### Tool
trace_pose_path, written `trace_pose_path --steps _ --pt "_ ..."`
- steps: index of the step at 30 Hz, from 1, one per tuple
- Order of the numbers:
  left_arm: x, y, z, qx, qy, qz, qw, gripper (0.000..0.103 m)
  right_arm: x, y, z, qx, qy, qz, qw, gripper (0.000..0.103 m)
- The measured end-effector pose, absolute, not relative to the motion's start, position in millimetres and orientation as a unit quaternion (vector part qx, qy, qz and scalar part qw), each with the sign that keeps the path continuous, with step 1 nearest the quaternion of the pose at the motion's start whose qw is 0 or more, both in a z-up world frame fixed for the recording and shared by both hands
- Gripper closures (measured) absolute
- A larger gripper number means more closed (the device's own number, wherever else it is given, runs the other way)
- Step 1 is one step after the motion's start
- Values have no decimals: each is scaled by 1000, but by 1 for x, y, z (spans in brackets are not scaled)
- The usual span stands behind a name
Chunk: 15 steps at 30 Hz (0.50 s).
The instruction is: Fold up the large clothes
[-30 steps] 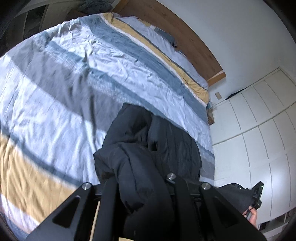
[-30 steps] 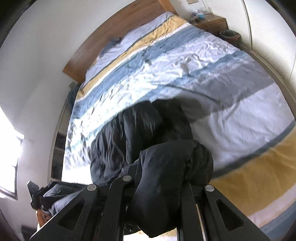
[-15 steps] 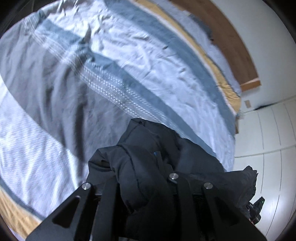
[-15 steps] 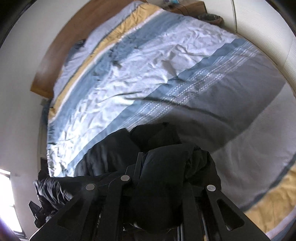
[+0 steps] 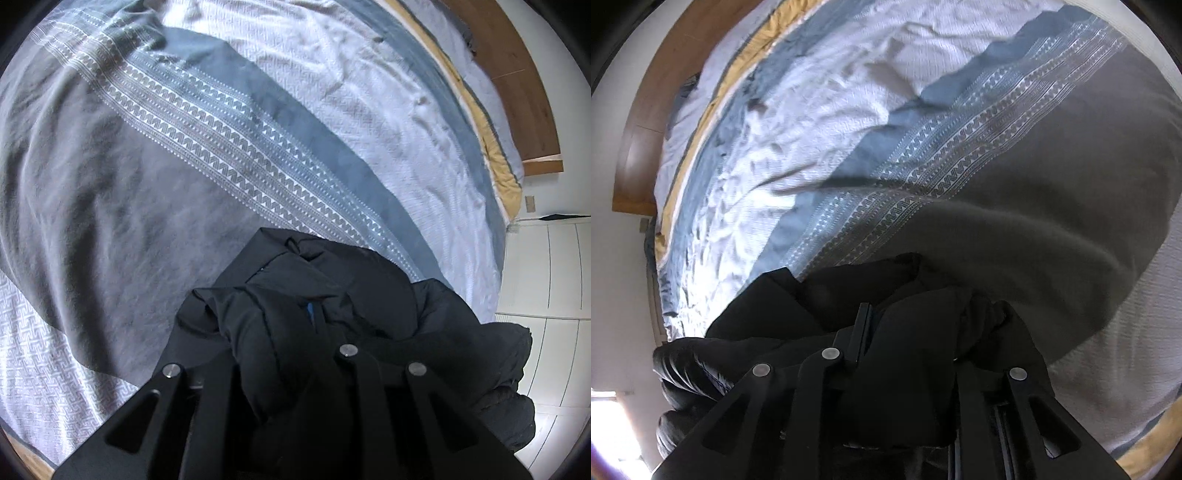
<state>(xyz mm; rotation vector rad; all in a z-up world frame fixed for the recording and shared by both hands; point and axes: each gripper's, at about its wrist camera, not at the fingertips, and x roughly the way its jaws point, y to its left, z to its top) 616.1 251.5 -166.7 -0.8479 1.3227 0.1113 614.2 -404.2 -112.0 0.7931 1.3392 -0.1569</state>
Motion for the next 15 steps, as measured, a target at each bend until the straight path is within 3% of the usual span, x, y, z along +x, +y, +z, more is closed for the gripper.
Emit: trace_pose_path --steps 4,6,8,11,15 --pt "614 256 -162 -389 603 40 696 83 612 -403 -110 360 599 -70 712 74" --pt "612 263 -157 -413 599 35 685 77 611 -404 -104 371 590 -58 714 58" --pt "609 273 -152 -456 587 37 668 70 611 -404 -96 381 579 -50 719 33" --pt "596 293 -148 -569 530 39 627 55 612 -401 -80 381 569 -45 728 23" --pt "586 310 -135 -624 493 44 604 51 611 -404 -63 394 551 -40 735 22"
